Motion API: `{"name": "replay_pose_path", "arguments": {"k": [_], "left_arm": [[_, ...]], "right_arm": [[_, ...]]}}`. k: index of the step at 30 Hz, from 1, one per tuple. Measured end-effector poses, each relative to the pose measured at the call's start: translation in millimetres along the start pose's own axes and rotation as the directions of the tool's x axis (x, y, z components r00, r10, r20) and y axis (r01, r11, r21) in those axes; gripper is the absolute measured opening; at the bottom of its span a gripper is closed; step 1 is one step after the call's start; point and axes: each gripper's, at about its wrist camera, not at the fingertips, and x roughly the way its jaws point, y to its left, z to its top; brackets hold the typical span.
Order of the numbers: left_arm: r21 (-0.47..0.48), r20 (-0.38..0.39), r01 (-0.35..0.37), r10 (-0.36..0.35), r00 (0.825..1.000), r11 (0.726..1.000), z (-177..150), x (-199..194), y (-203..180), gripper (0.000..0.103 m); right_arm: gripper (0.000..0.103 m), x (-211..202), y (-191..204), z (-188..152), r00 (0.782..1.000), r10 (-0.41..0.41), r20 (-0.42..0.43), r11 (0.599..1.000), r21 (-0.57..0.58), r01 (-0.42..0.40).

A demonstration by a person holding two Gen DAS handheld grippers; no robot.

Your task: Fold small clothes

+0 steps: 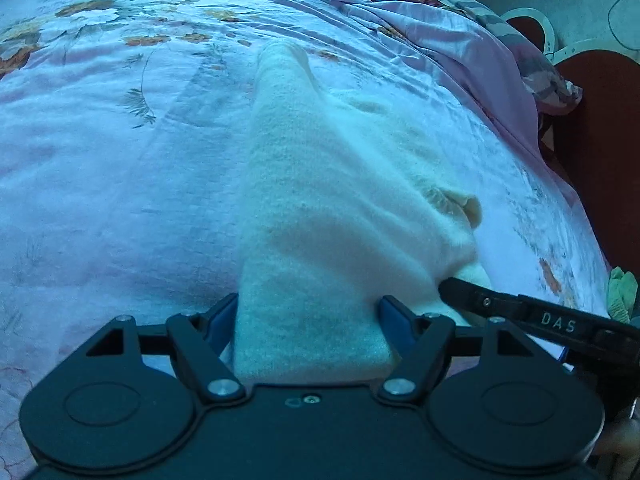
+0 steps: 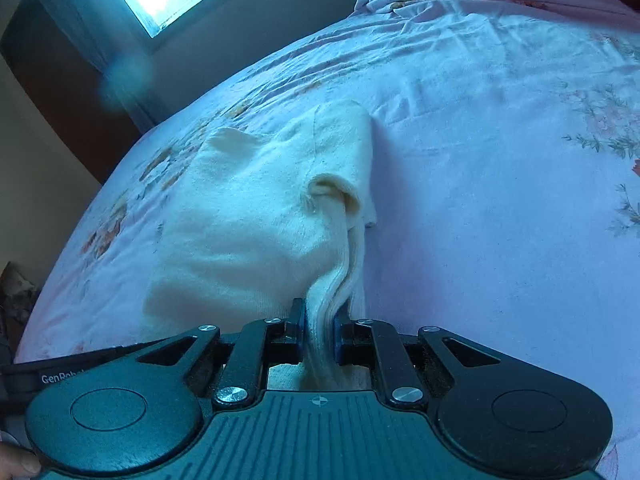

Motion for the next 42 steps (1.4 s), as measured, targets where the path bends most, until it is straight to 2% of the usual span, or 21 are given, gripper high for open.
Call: {"name": "replay_pose_path", "arguments": {"k": [4, 6, 7, 10, 15, 18, 20, 22, 23, 25, 29, 34, 37, 42], "left_arm": [[-0.042, -0.014, 0.031, -0.032, 0.999, 0.999, 1, -9, 7, 0.07], [-0.071, 0.015, 0.027, -0.026, 1.0, 0.997, 3, -21, 11, 0.068], [-0.073, 0.045, 0.031, -0.028, 0.999, 0.997, 6, -28, 11, 0.068], [-0.05, 0.09, 0.041, -0.036, 0.995, 0.998, 19, -36, 5, 0.068], [-0.031, 0.106, 0.054, -0.05, 0.993, 0.998, 49, -18, -9, 0.068], [-0.026, 0.097, 0.038, -0.035, 0.995, 0.999, 61, 1, -10, 0.069], [-0.041, 0.079, 0.02, -0.016, 0.997, 0.999, 62, 14, -5, 0.07], [-0.053, 0.077, 0.015, -0.011, 0.997, 0.998, 58, 20, 0, 0.07], [-0.038, 0.083, 0.024, -0.021, 0.996, 0.999, 55, 21, 1, 0.07], [0.003, 0.084, 0.022, -0.023, 0.996, 1.0, 52, 19, -2, 0.07], [0.013, 0.088, 0.029, -0.03, 0.996, 1.0, 56, 11, -3, 0.07], [0.032, 0.116, 0.039, -0.043, 0.992, 0.999, 77, 13, -10, 0.07], [0.046, 0.118, 0.017, -0.022, 0.993, 0.999, 91, 29, -12, 0.072], [0.03, 0.12, -0.002, -0.002, 0.993, 1.0, 113, 58, -4, 0.073]], "right_arm": [[0.011, -13, 12, 1, 0.998, -0.054, 0.027, 0.997, -0.061, 0.056], [0.011, -26, 22, -3, 0.986, -0.142, 0.086, 0.977, -0.146, 0.154], [0.011, -33, 28, -4, 0.979, -0.157, 0.128, 0.969, -0.17, 0.178], [0.011, -40, 43, 5, 0.981, -0.097, 0.168, 0.973, -0.191, 0.129], [0.011, -14, 73, 26, 0.982, -0.065, 0.175, 0.961, -0.255, 0.109], [0.011, 6, 75, 45, 0.978, -0.089, 0.19, 0.953, -0.268, 0.139], [0.011, 25, 68, 55, 0.974, -0.134, 0.185, 0.944, -0.276, 0.182], [0.011, 55, 52, 55, 0.972, -0.212, 0.103, 0.931, -0.282, 0.233], [0.011, 65, 37, 51, 0.973, -0.217, 0.076, 0.936, -0.268, 0.229], [0.011, 65, 24, 46, 0.974, -0.206, 0.098, 0.939, -0.259, 0.225], [0.011, 59, 28, 51, 0.973, -0.204, 0.108, 0.939, -0.258, 0.226], [0.011, 50, 51, 66, 0.97, -0.163, 0.183, 0.937, -0.28, 0.21], [0.011, 66, 56, 82, 0.97, -0.167, 0.176, 0.937, -0.277, 0.212], [0.011, 109, 47, 99, 0.96, -0.236, 0.151, 0.914, -0.302, 0.272]]}}
